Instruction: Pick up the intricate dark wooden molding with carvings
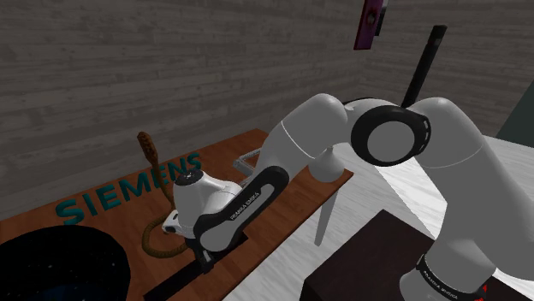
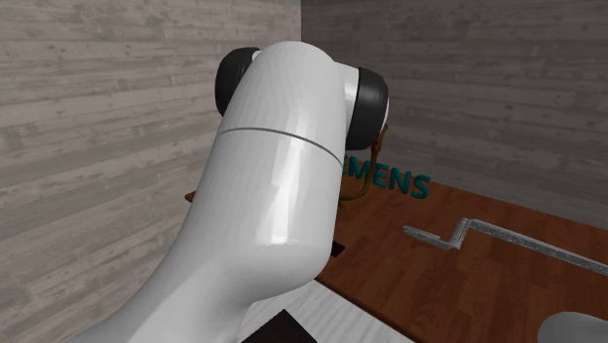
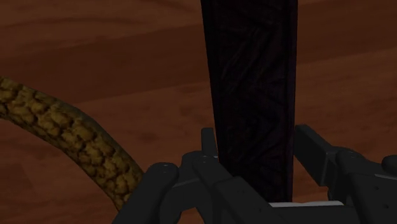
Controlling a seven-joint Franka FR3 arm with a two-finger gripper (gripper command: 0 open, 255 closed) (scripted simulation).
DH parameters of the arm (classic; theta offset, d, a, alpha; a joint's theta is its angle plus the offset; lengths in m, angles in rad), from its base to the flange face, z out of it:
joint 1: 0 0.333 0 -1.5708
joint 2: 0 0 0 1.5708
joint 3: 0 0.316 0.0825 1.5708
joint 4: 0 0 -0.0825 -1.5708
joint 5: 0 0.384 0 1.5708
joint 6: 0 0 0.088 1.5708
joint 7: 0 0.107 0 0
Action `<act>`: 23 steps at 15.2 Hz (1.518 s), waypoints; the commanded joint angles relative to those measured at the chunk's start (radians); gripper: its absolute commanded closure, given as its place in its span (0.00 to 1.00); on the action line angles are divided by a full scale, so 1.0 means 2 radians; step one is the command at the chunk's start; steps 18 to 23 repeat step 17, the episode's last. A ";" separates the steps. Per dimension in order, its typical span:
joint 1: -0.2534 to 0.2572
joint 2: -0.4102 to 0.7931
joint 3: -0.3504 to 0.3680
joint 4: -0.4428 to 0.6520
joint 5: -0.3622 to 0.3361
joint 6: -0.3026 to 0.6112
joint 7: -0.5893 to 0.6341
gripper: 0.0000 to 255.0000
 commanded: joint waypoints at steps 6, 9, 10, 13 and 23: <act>-0.004 -0.030 0.007 -0.012 0.006 -0.022 -0.002 1.00; -0.006 -0.045 0.009 -0.015 0.009 -0.033 -0.003 1.00; -0.007 -0.050 0.010 -0.016 0.010 -0.037 -0.004 1.00; -0.009 -0.064 0.013 -0.018 0.013 -0.050 -0.005 1.00; -0.010 -0.074 0.015 -0.019 0.015 -0.059 -0.006 1.00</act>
